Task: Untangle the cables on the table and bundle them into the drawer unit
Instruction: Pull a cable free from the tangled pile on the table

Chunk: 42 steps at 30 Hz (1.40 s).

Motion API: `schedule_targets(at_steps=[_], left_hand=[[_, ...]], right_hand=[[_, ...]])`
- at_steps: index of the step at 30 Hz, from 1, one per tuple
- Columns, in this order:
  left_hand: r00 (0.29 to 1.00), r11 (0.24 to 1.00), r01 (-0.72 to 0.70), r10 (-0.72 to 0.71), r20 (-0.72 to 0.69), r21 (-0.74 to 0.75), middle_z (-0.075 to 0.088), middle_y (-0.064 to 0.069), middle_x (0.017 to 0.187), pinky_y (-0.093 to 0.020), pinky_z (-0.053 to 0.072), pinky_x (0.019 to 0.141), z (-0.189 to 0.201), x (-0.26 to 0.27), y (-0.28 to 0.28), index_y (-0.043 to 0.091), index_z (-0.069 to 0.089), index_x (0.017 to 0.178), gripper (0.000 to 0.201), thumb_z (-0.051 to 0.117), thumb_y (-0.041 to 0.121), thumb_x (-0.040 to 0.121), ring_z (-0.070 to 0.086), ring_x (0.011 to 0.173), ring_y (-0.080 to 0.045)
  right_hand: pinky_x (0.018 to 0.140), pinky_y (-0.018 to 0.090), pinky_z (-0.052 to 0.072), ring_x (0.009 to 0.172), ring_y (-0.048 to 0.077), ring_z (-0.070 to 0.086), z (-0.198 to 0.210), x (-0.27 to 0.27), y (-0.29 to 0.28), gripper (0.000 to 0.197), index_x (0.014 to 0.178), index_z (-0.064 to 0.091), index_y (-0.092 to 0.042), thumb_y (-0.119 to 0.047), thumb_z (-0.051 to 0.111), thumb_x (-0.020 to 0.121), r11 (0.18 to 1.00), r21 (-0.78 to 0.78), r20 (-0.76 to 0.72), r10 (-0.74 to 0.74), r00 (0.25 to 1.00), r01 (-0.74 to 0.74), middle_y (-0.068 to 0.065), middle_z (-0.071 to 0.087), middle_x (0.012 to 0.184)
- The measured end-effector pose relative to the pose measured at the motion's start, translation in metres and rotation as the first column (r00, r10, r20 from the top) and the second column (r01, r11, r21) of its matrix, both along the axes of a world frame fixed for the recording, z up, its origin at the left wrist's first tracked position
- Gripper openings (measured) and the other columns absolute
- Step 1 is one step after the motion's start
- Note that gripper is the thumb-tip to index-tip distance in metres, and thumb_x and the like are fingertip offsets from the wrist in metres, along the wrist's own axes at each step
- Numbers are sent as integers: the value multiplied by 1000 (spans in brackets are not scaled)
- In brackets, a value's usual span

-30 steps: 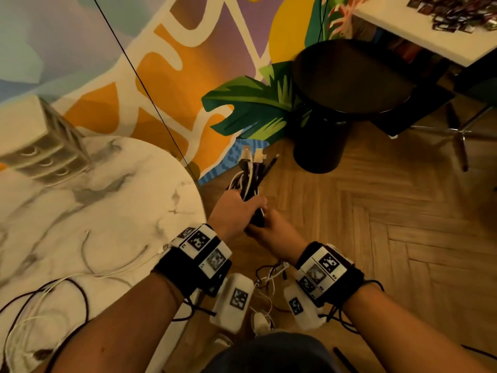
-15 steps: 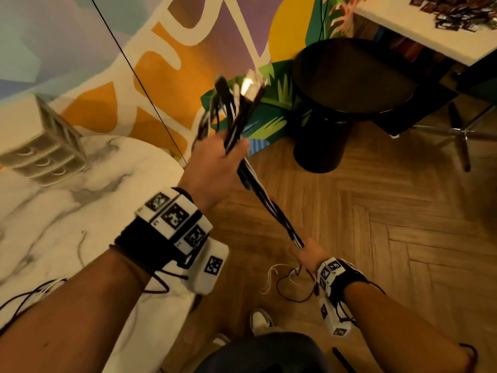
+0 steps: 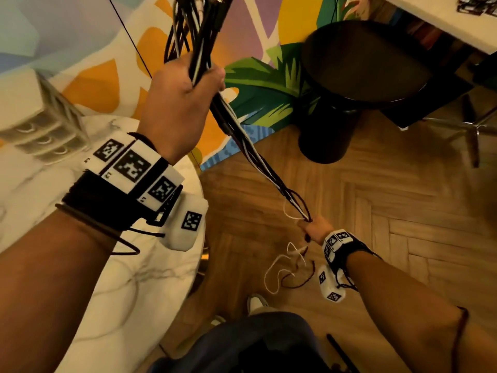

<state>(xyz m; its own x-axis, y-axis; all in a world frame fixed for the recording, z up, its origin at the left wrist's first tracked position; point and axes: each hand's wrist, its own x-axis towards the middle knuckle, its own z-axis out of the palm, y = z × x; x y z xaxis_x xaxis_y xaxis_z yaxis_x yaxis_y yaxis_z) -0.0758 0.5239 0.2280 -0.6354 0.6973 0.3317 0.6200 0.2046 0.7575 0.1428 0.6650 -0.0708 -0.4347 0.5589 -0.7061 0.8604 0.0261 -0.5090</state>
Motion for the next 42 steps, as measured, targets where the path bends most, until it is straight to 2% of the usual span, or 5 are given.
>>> schedule_targets(at_steps=[12,18,22,30,42], left_hand=[[986,995,100,-95,139,-28,47,10,63,-22,40,55,-36,32,6,20,54,78,22,45,31,95,46,54,-1],[968,970,180,-146,202,-161,58,-2,74,-28,47,66,-75,55,14,14,56,89,20,46,30,97,57,67,-15],[957,948,226,-173,234,-224,64,-6,94,-27,51,79,-85,61,17,10,58,106,23,43,26,98,62,87,-17],[959,903,244,-170,225,-353,62,-4,99,-27,46,82,-96,49,7,11,57,110,26,45,30,98,60,95,-18],[948,996,51,-26,317,-71,35,8,48,-29,27,51,-69,15,-16,26,40,58,40,52,37,94,31,44,-9]], right_hand=[[67,30,47,86,27,58,25,1,-6,16,89,60,-9,-26,60,89,949,118,97,281,955,-291,8,61,86],[79,25,51,112,17,56,99,-39,-12,51,126,55,-19,-11,55,75,1000,25,-631,11,776,6,3,56,126],[82,38,55,94,23,63,167,-61,-31,38,113,56,-20,-9,55,76,961,-139,-778,43,627,-238,6,63,104],[55,16,43,56,-3,52,164,-73,-49,6,98,55,-18,-15,55,93,956,-3,-697,208,687,-293,-4,60,83],[49,27,31,48,16,39,50,-21,-19,42,58,42,-16,-32,47,97,979,203,-323,58,944,9,0,44,55]])
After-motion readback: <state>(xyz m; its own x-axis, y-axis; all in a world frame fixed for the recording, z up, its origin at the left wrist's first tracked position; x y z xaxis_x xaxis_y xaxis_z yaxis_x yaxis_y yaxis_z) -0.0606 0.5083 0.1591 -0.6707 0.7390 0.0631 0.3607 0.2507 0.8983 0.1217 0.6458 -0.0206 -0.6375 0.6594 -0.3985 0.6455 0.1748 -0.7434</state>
